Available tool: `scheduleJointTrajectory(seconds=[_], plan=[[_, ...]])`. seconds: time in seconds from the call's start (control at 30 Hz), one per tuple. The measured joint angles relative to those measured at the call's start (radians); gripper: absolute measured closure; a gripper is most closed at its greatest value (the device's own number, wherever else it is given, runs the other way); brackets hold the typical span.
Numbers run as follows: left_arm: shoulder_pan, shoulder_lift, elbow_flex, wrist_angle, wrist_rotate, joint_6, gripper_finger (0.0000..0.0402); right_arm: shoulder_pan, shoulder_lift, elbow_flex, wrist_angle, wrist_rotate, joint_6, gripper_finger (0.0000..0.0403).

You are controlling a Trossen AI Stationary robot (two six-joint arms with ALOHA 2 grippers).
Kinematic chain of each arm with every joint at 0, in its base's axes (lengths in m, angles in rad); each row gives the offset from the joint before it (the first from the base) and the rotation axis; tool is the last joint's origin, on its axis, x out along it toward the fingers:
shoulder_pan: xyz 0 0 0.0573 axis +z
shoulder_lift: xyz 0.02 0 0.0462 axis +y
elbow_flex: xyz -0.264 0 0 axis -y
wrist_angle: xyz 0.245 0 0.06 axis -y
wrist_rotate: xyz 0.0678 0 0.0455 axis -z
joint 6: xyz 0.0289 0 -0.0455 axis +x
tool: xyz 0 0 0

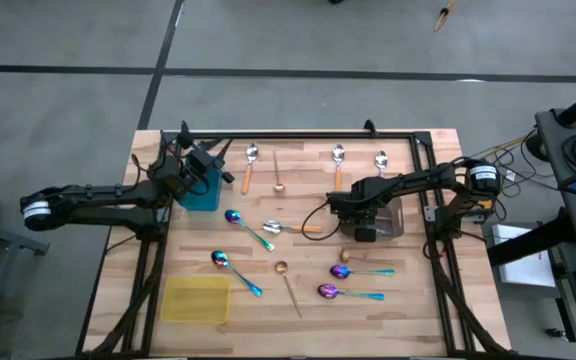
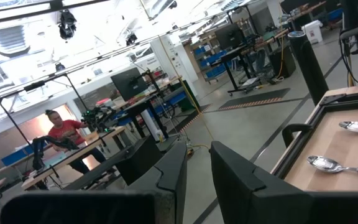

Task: Sort silverware by color (type)
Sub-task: Put the gold spoon into the black bin

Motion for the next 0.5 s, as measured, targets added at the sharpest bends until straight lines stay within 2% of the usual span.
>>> scheduleJointTrajectory(seconds=[0.23, 0.5], plan=[[0.000, 0.000, 0.000, -0.001, 0.000, 0.000, 0.0346, 0.000, 0.000, 0.000, 0.003, -0.001, 0.037, 0.0382], [0.000, 0.000, 0.000, -0.002, 0.000, 0.000, 0.0346, 0.000, 0.000, 0.001, 0.007, 0.001, 0.046, 0.0306]])
